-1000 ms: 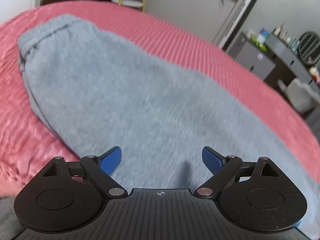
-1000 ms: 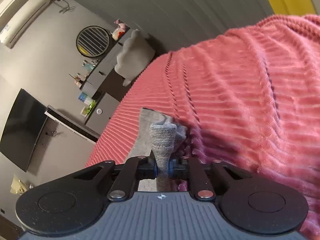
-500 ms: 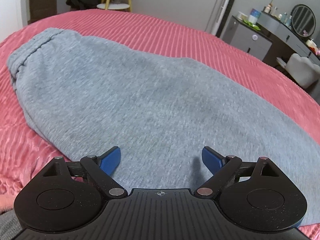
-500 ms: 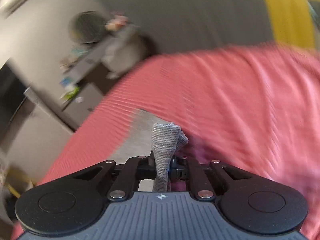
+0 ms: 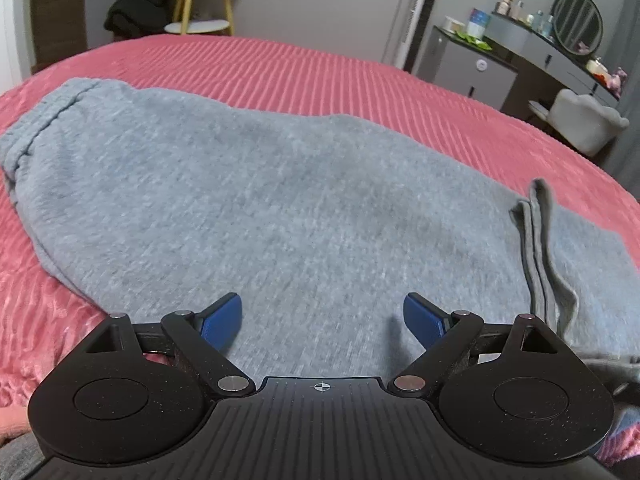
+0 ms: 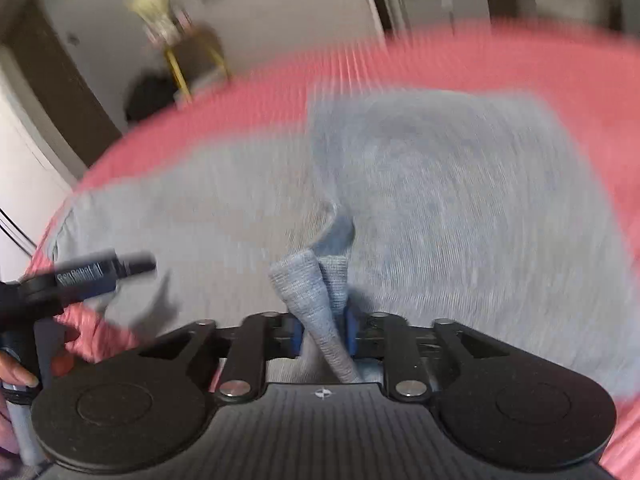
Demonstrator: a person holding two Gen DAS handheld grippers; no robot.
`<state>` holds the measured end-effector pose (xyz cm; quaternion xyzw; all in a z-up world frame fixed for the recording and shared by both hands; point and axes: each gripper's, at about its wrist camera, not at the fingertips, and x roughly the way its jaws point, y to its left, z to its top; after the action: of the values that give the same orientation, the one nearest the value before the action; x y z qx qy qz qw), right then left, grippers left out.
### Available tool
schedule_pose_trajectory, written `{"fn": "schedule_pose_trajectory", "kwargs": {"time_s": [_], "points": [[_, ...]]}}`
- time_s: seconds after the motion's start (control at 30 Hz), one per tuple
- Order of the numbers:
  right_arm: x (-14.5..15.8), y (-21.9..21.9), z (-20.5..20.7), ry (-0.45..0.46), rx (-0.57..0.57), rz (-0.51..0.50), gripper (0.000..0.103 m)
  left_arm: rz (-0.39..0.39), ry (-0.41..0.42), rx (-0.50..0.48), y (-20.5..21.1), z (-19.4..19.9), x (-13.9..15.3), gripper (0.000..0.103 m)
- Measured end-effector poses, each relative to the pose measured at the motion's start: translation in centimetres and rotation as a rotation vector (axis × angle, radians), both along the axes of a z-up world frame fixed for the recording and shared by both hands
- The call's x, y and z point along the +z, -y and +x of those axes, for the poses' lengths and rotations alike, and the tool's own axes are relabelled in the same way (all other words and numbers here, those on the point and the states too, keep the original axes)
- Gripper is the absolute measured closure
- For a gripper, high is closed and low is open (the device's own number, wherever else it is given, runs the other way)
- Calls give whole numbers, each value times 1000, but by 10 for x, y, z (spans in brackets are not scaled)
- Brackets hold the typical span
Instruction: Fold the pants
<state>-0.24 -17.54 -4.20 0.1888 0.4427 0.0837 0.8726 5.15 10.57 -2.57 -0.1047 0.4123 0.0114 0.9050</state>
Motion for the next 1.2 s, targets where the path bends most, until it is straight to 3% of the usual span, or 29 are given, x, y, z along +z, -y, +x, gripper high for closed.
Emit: {"fn": "schedule_pose_trajectory", "kwargs": {"time_s": [0.07, 0.13, 0.17, 0.23, 0.27, 0.3, 0.37, 0.43, 0.57, 0.67, 0.7, 0.8, 0.9, 0.97, 1.13, 1.2], "points": [[10, 20, -12, 81, -47, 129, 42, -16, 1, -11, -1, 1, -1, 11], [17, 43, -24, 119, -144, 190, 30, -33, -2, -23, -1, 2, -2, 11], [17, 54, -29, 115, -207, 192, 30, -44, -7, -30, -1, 4, -3, 11], [11, 69, -33, 14, -311, 91, 31, -72, -24, -57, -1, 6, -3, 11], [5, 76, -37, -54, -358, 45, 42, -90, -35, -79, 1, 6, -2, 12], [1, 86, -44, -65, -404, 98, 46, -109, -36, -105, 4, 6, 0, 12], [0, 101, -60, 7, -471, 211, 46, -168, -42, -164, 11, 9, 5, 15], [0, 106, -71, 63, -511, 252, 46, -245, -43, -209, 22, 13, 11, 15], [-1, 104, -65, 70, -491, 296, 46, -348, -80, -321, 59, 34, 9, 18], [2, 101, -61, 73, -466, 291, 43, -340, -170, -348, 86, 52, -4, 53], [3, 99, -59, 73, -464, 286, 43, -350, -201, -347, 92, 59, -10, 55], [0, 96, -55, 72, -458, 297, 42, -404, -228, -333, 99, 74, -24, 55], [-9, 104, -53, 55, -459, 332, 42, -565, -262, -297, 97, 84, -33, 46], [-11, 105, -52, 50, -456, 345, 42, -632, -294, -292, 101, 91, -43, 43], [-11, 103, -49, 48, -439, 343, 40, -711, -300, -307, 106, 99, -45, 52], [-10, 103, -50, 54, -445, 342, 38, -789, -298, -320, 101, 100, -47, 47]]}}
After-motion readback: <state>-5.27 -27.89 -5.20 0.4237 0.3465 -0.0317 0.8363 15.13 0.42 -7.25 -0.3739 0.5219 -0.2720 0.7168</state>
